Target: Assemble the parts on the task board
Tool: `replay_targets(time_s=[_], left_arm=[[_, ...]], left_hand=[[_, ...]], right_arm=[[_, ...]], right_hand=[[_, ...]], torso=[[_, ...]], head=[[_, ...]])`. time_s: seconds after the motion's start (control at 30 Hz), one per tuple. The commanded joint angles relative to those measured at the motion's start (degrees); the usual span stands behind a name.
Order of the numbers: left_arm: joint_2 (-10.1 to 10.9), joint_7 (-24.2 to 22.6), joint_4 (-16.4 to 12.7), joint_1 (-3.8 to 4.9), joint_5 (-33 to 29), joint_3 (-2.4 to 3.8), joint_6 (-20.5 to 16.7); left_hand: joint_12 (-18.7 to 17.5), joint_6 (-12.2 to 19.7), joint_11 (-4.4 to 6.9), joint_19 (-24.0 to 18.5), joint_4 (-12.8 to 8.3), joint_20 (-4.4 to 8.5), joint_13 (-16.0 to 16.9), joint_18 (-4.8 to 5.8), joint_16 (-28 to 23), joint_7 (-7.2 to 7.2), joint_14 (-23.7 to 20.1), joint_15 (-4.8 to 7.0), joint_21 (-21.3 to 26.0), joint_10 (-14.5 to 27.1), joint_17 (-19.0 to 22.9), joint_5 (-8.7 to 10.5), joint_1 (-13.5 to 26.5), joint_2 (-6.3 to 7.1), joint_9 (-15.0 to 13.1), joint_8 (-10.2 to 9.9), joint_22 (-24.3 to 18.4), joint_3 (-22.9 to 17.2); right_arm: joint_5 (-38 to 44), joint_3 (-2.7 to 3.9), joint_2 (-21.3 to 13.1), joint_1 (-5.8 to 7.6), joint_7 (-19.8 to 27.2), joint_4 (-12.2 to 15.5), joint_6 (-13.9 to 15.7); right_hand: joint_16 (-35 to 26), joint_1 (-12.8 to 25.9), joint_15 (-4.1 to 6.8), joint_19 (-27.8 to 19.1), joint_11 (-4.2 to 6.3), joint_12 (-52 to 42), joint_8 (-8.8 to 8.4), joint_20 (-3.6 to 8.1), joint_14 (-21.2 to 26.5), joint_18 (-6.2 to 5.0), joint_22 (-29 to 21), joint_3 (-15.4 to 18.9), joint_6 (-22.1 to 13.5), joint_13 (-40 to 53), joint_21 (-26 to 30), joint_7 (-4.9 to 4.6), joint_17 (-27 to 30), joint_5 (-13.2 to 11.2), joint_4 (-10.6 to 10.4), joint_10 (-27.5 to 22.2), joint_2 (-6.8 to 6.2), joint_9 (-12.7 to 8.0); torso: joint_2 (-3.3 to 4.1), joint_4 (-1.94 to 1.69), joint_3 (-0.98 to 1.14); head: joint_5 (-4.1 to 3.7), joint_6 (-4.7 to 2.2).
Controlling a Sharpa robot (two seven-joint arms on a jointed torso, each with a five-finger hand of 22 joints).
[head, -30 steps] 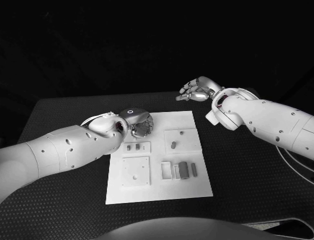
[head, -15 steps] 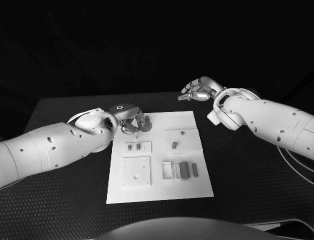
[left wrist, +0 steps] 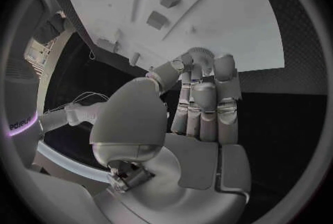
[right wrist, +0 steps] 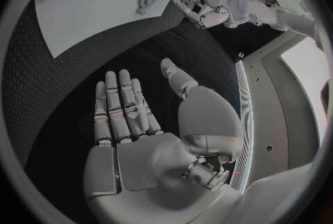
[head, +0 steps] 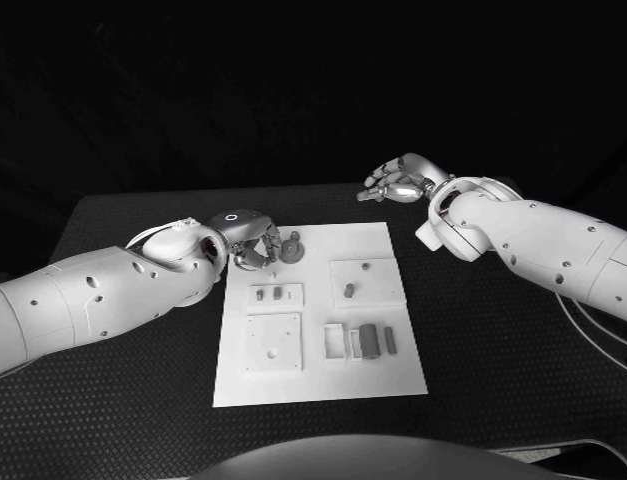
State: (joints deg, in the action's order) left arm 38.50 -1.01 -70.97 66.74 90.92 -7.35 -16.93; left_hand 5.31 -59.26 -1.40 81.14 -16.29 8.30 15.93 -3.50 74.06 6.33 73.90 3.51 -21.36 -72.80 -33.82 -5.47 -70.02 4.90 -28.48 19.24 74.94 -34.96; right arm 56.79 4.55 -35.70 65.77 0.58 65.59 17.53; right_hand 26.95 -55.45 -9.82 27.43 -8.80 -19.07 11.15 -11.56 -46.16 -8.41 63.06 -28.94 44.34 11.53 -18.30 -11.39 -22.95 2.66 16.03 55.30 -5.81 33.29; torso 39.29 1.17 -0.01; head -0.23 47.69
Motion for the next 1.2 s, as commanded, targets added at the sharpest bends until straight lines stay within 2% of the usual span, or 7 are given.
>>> replay_targets(time_s=[0.03,0.3,0.7,1.2], left_arm=[[-0.1,0.2,0.4,-0.02,1.1,-0.12,0.7],[-0.4,0.0,0.8,-0.4,1.1,-0.99,1.0],[-0.5,-0.1,1.0,-1.08,1.3,-1.06,2.1],[-1.1,-0.2,1.6,-1.66,1.9,-1.24,2.3]], left_hand=[[0.1,-0.5,-1.09,-0.6,-0.1,0.8,0.0,-3.79,0.2,-0.02,-0.1,0.47,-0.2,-1.9,0.1,0.01,0.3,0.04,0.0,0.3,1.2,-0.3],[0.1,-0.5,-1.09,-0.6,-0.1,0.83,0.1,-3.77,0.2,-0.02,-0.1,0.47,-0.2,-1.9,0.1,0.01,0.3,0.06,0.0,0.3,1.2,-0.4],[0.0,-0.5,-1.1,-0.6,-0.1,0.84,0.1,-3.72,0.2,-0.01,-0.1,0.46,-0.2,-1.9,0.1,0.0,0.3,0.04,0.0,0.2,1.2,-0.4],[0.0,-0.5,-1.09,-0.7,-0.1,0.88,0.1,-3.65,0.2,-0.01,-0.1,0.46,-0.2,-1.9,0.1,0.0,0.2,0.01,0.0,0.2,1.2,-0.5]], right_arm=[[0.0,0.03,0.1,-0.02,0.7,0.1,-0.6],[0.0,0.03,0.1,-0.02,0.7,0.0,-0.6],[0.0,0.03,0.0,-0.02,0.7,0.0,-0.6],[0.0,0.03,0.0,-0.02,0.7,0.1,-0.7]], right_hand=[[-0.4,0.4,-0.03,-0.1,-0.1,0.2,0.13,-0.12,-0.3,0.39,0.1,0.4,-0.6,-0.1,0.4,-1.22,0.0,0.1,0.0,0.4,0.17,-0.1],[-0.4,0.4,-0.03,-0.1,-0.1,0.3,0.14,-0.13,-0.3,0.39,0.1,0.4,-0.6,-0.2,0.4,-1.22,0.0,0.1,0.0,0.4,0.17,-0.1],[-0.5,0.4,-0.04,-0.1,-0.11,0.3,0.15,-0.13,-0.3,0.39,0.1,0.4,-0.6,-0.3,0.5,-1.23,0.0,0.1,0.0,0.5,0.16,-0.2],[-0.6,0.4,-0.04,-0.1,-0.11,0.5,0.18,-0.14,-0.4,0.38,0.2,0.4,-0.6,-0.4,0.5,-1.23,0.0,0.1,0.0,0.6,0.18,-0.2]], torso=[[0.01,0.03,0.04],[0.06,0.15,0.07],[0.01,0.12,0.13],[0.05,0.14,0.06]], head=[[0.16,0.04],[0.29,0.1],[0.21,0.13],[0.23,0.21]])
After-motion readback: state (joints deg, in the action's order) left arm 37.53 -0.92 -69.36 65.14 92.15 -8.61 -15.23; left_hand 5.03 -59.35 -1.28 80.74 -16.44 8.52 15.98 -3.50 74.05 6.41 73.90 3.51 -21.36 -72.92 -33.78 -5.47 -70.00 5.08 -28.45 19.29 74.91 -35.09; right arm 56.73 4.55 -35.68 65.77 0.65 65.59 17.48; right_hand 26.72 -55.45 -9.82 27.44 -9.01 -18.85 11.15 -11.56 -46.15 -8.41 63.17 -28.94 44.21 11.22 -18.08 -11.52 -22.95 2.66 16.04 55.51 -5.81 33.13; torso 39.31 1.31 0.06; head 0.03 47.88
